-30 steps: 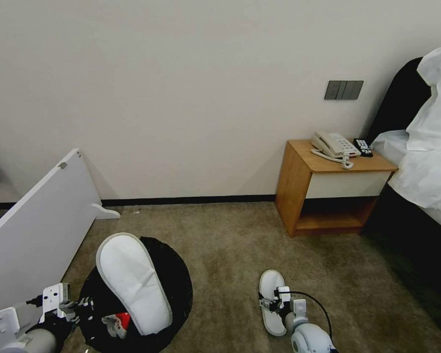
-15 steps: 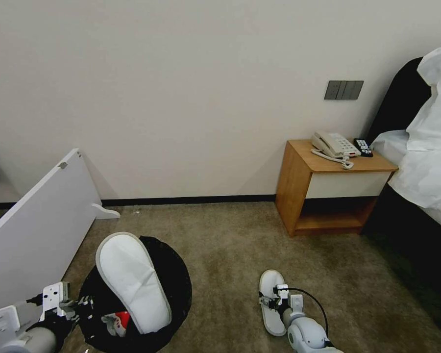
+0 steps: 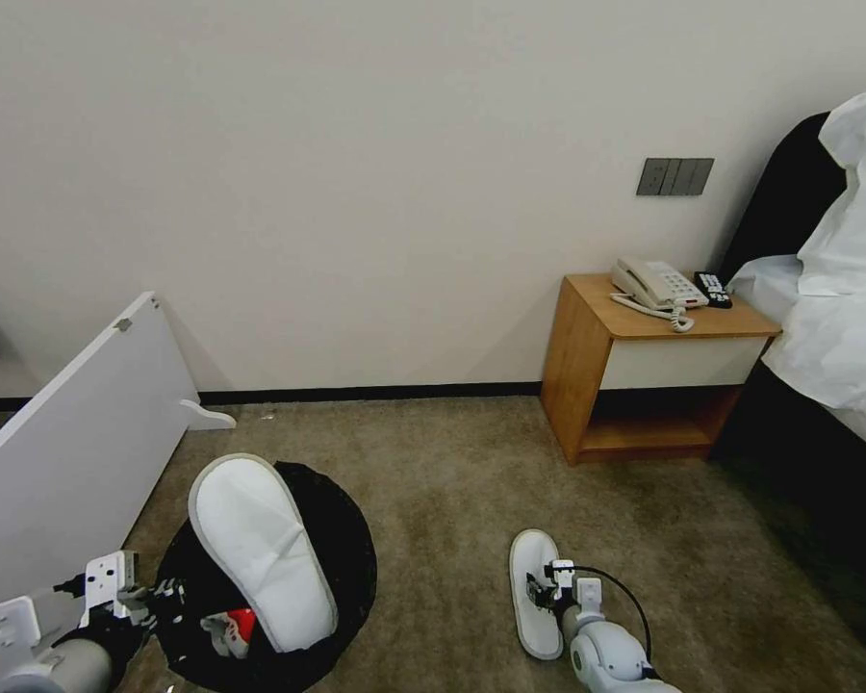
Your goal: Pick up the trash bin, then pick up the garbage from the floor and place it into the trash bin.
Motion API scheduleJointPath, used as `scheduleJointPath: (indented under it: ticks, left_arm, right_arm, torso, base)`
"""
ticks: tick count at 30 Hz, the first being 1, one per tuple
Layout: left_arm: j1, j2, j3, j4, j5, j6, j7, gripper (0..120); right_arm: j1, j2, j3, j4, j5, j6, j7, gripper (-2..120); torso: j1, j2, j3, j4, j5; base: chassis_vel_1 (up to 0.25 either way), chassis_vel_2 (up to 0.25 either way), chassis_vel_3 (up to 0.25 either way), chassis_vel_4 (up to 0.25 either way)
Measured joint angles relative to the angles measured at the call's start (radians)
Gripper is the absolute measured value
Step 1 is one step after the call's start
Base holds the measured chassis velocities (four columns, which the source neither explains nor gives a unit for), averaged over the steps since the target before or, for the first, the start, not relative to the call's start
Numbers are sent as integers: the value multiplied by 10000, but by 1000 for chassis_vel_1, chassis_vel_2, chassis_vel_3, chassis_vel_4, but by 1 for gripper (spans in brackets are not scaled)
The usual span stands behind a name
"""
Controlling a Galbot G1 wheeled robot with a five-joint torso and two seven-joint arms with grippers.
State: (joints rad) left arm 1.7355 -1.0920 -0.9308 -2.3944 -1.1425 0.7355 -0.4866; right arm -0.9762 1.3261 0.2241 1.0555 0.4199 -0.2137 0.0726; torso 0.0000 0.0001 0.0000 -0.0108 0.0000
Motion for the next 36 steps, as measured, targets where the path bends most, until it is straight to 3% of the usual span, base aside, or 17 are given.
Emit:
scheduleJointPath:
  ticks: [3, 5, 12, 27, 36]
  left_arm:
    - [2, 0, 0, 0, -1, 0, 3, 2]
    - [4, 2, 0, 5, -4, 0, 12, 2]
    - [0, 3, 0, 13, -9, -1, 20, 2]
    - [-7, 244, 94, 66, -92, -1, 10, 2]
    - [-502, 751, 466, 393, -554, -2, -148, 2]
  right_arm:
    - [0, 5, 13, 9, 0, 3, -1, 33]
    - [5, 2, 37, 80, 1, 3, 1, 20]
    - [25, -14, 32, 92, 4, 4, 7, 0]
    - [-139, -321, 184, 763, 272, 153, 1, 0]
    - [-971, -1164, 1262, 3286, 1519, 1258, -277, 0]
  torso:
    - [0, 0, 0, 0, 0]
    - [0, 0, 0, 0, 0]
    - [0, 0, 0, 0, 0]
    - [0, 0, 0, 0, 2]
    - [0, 0, -1, -5, -1]
  base:
    - [0, 0, 0, 0]
    - [0, 0, 0, 0]
    - [0, 0, 0, 0]
    - [0, 0, 0, 0]
    - [0, 0, 0, 0]
